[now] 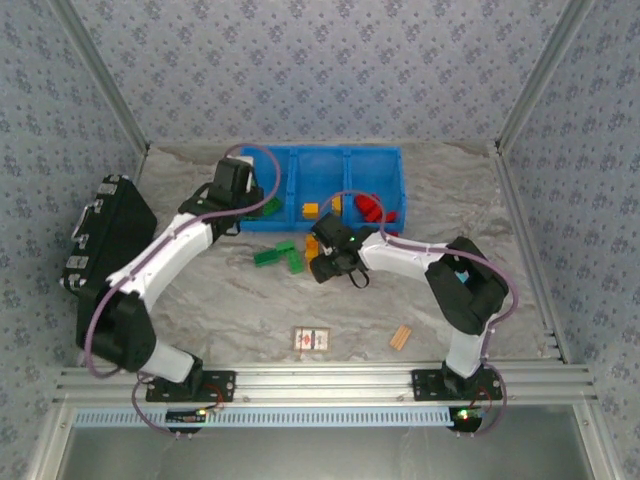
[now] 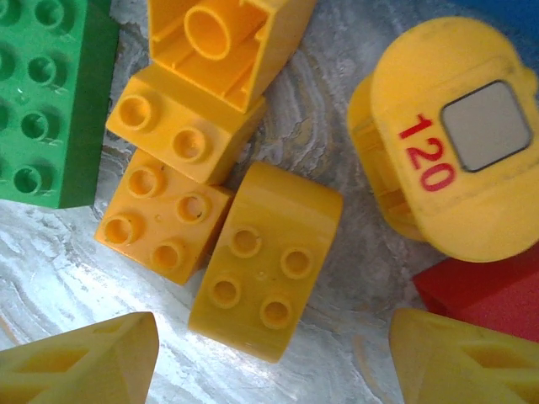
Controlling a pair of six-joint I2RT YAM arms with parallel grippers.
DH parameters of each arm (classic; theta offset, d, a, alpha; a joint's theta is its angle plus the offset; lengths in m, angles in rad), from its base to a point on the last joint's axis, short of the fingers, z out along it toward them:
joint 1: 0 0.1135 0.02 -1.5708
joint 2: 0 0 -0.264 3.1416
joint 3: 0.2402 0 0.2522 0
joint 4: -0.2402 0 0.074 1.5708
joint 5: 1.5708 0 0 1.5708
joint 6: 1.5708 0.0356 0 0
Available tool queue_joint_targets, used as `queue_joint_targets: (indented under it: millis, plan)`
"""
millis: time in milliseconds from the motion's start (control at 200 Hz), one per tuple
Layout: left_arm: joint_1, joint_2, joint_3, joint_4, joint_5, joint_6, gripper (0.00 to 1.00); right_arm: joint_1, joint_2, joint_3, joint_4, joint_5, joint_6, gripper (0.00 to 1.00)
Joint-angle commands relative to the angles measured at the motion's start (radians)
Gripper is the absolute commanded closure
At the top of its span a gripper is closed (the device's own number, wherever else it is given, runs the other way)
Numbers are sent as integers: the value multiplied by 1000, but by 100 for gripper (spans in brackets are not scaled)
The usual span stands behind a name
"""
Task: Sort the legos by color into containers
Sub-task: Place the lego in the container, then pick up the lego from the center of the table.
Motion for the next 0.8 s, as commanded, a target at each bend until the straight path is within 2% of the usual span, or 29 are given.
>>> queue_joint_targets:
  millis: [0,345,625,795]
  plan:
    - [26,78,70,45,71,23,64,7,38,20,-9,46,18,26]
    - [64,283,166,73,118,4,64,11,67,20,-11,92,26,31]
    - [90,448,277,43,186,-9,58,14,81,20,0,84,21,39]
    - [91,490,295,43,183,-14,54,12,93,36,17,66,25,50]
